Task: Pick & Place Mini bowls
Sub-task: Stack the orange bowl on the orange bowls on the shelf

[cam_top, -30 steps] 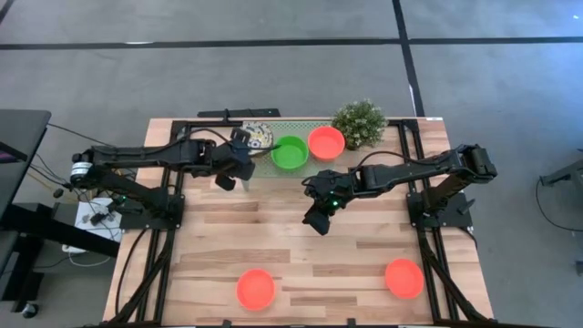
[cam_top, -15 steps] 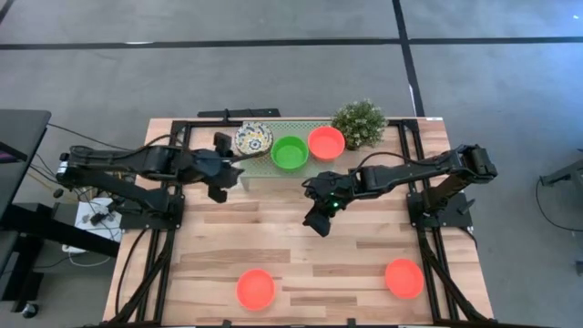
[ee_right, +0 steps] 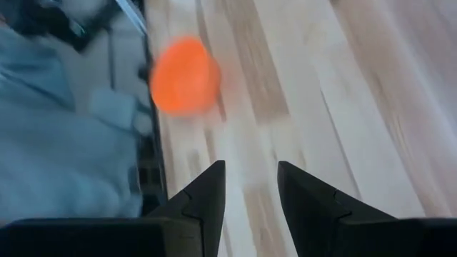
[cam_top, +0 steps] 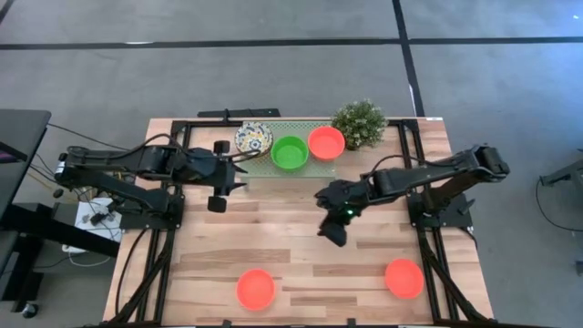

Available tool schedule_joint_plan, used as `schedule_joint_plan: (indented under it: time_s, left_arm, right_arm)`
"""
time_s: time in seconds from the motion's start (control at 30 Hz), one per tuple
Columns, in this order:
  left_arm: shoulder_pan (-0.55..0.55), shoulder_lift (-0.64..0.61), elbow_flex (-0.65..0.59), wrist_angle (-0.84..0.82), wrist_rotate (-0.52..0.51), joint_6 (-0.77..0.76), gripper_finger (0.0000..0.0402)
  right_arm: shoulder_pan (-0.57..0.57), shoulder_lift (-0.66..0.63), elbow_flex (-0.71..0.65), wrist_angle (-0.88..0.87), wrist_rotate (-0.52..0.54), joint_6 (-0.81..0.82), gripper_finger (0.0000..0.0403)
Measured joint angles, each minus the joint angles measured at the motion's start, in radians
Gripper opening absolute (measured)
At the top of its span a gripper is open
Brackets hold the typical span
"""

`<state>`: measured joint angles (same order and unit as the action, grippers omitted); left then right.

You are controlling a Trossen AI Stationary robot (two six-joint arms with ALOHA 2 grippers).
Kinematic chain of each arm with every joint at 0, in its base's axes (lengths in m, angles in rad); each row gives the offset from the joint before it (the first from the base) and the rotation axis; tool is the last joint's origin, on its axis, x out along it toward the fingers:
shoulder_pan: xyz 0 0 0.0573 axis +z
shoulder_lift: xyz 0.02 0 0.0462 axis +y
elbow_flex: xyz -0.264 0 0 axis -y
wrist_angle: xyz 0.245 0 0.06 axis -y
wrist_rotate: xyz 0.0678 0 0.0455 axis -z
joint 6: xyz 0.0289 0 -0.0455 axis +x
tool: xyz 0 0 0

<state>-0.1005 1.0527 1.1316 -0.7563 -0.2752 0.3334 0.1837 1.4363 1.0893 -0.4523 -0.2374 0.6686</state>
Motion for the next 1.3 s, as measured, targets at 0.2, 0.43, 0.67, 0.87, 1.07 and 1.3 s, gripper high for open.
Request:
schedule_joint_plan:
  time_s: [0.2, 0.43, 0.67, 0.87, 1.07, 1.3]
  left_arm:
    - [0.000, 0.010, 0.000, -0.002, -0.001, -0.083, 0.0124]
    - [0.000, 0.011, 0.000, -0.002, 0.000, -0.084, 0.0105]
    - [0.000, 0.011, 0.000, -0.003, 0.000, -0.084, 0.0102]
    - [0.000, 0.011, 0.000, -0.003, 0.000, -0.096, 0.0102]
    - [0.000, 0.009, -0.048, 0.043, 0.184, -0.137, 0.0102]
    - [0.000, 0.011, -0.234, 0.302, 0.331, -0.033, 0.0102]
  right_arm:
    - [0.076, -0.027, 0.000, -0.317, 0.003, 0.083, 0.0124]
    - [0.201, -0.009, -0.001, -0.478, -0.012, 0.226, 0.0124]
    - [0.299, -0.009, -0.001, -0.448, -0.050, 0.481, 0.0124]
    - [0.369, -0.009, -0.001, -0.478, -0.021, 0.716, 0.0124]
    - [0.433, -0.009, -0.001, -0.483, 0.033, 0.914, 0.0124]
    - [0.546, -0.009, -0.001, -0.486, 0.068, 1.232, 0.0124]
